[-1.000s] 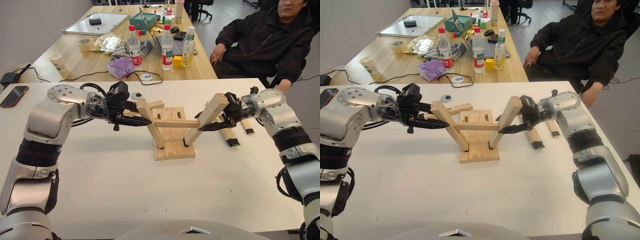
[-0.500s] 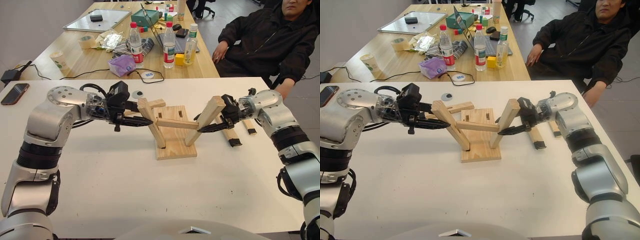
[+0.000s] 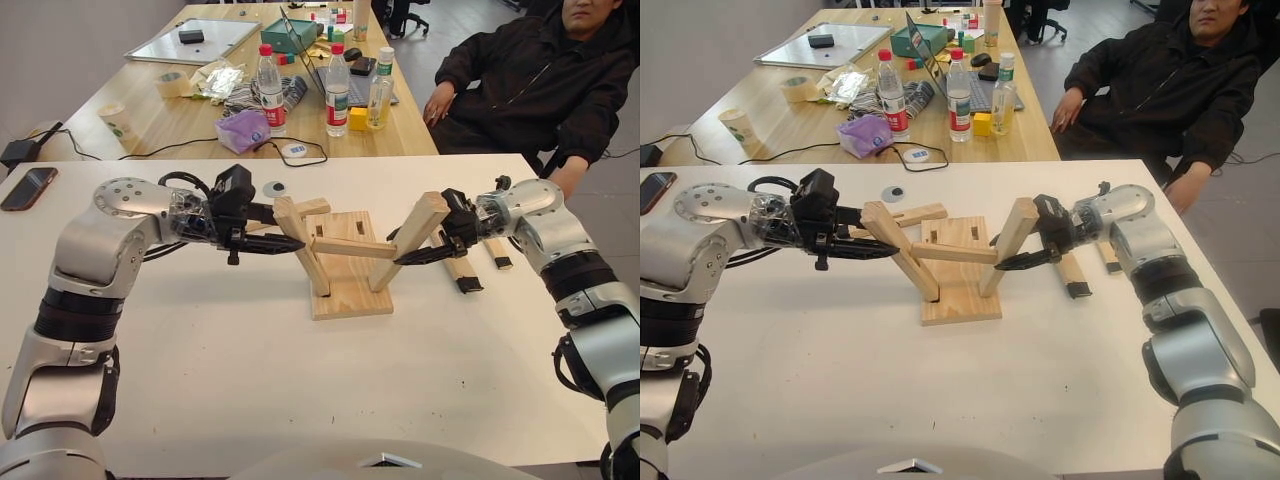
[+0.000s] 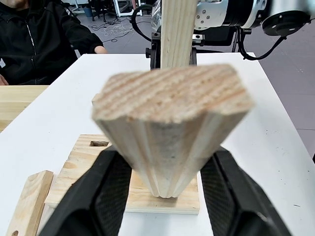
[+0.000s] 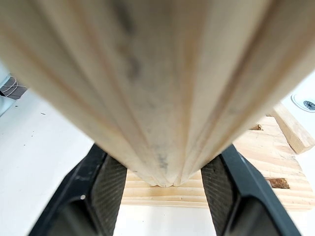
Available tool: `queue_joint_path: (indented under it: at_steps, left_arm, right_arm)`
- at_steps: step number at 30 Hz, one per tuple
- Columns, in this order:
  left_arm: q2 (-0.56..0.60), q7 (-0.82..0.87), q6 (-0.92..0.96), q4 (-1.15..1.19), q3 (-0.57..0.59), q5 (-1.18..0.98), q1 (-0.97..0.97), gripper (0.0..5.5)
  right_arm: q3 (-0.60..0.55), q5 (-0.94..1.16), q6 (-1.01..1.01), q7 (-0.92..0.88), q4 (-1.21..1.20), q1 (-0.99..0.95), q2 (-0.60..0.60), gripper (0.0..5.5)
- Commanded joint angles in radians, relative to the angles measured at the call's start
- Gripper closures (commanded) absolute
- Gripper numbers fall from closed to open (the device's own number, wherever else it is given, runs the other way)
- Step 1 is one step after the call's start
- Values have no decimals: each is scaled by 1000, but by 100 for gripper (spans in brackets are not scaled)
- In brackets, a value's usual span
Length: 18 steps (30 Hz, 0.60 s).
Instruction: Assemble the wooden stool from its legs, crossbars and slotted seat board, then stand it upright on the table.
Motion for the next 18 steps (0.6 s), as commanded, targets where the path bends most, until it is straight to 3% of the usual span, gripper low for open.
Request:
queue_joint_path:
  at_steps: [1,18]
  left_arm:
    - [66,13,-5,101,44,39,80,347]
    - [90,35,-46,110,80,-11,158,347]
  right_arm:
    - [181,-307,29,26,72,140,-79,344]
    - [215,-347,35,12,67,154,-92,344]
